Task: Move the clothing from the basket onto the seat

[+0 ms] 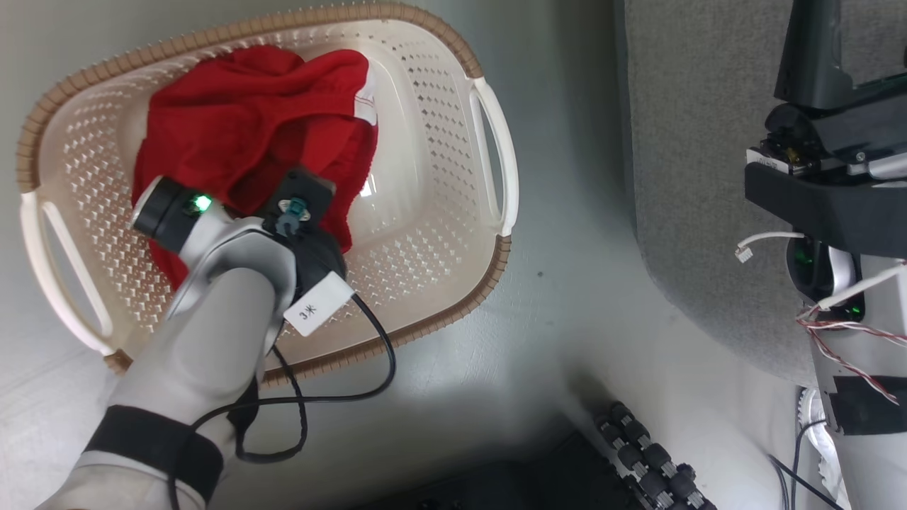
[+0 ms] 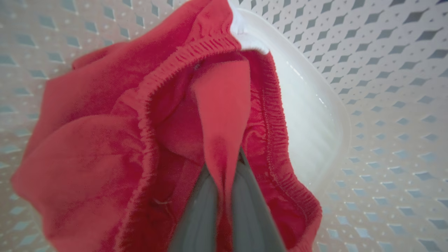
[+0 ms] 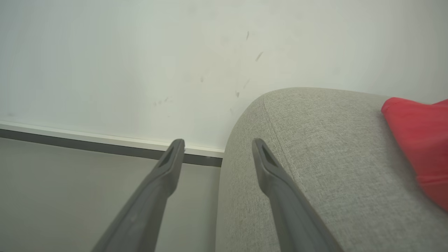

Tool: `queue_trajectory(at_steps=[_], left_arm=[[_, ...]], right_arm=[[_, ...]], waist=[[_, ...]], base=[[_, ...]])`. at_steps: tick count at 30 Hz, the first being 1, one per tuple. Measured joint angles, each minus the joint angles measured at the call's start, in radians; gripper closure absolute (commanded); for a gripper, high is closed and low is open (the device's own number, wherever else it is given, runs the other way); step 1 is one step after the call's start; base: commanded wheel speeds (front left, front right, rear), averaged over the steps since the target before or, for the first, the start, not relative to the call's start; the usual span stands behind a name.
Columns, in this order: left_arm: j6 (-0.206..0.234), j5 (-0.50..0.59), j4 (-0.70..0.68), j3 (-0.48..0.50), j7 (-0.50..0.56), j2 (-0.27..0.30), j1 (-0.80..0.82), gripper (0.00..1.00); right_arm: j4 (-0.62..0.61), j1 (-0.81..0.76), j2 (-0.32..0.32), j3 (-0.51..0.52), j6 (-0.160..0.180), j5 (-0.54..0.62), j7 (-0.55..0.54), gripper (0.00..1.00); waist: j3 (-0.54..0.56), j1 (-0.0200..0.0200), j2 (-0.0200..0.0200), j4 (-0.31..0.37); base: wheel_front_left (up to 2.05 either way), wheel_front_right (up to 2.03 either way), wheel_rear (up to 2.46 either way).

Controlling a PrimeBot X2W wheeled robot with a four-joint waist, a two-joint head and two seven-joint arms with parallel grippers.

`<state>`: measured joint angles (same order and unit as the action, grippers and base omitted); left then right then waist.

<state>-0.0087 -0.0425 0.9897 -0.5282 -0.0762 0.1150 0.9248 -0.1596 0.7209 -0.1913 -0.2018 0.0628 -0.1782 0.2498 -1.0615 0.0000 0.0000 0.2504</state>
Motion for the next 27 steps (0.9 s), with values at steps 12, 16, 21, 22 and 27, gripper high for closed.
queue_trajectory(at_steps=[12,16,21,22,27], left_arm=[[-0.043,-0.036,-0.017,0.003,-0.154,-0.044,0.006,1.0],[-0.054,-0.09,-0.043,0.029,-0.168,-0.057,-0.023,1.0],[-0.072,-0.142,-0.093,0.045,-0.173,-0.063,-0.048,1.0],[-0.072,-0.146,-0.102,0.046,-0.173,-0.064,-0.048,1.0],[-0.089,-0.16,-0.159,0.049,-0.173,-0.068,-0.046,1.0]], right_arm=[[0.128,0.001,0.011,-0.029,-0.019,0.005,0.007,0.0],[0.149,-0.019,0.013,-0.032,-0.021,0.005,0.007,0.0],[0.178,-0.069,0.017,-0.017,-0.02,0.007,0.007,0.0],[0.182,-0.078,0.017,-0.015,-0.02,0.007,0.007,0.0],[0.212,-0.119,0.017,-0.008,-0.028,0.007,0.007,0.0]], waist=[[0.104,0.0,0.0,-0.027],[0.155,-0.0001,0.0,-0.044],[0.236,-0.0001,-0.0001,-0.075],[0.25,-0.0001,-0.0001,-0.081],[0.321,-0.0001,-0.0001,-0.111]], base=[[0.0,0.0,0.0],[0.0,0.0,0.0],[0.0,0.0,0.0],[0.0,0.0,0.0],[0.0,0.0,0.0]])
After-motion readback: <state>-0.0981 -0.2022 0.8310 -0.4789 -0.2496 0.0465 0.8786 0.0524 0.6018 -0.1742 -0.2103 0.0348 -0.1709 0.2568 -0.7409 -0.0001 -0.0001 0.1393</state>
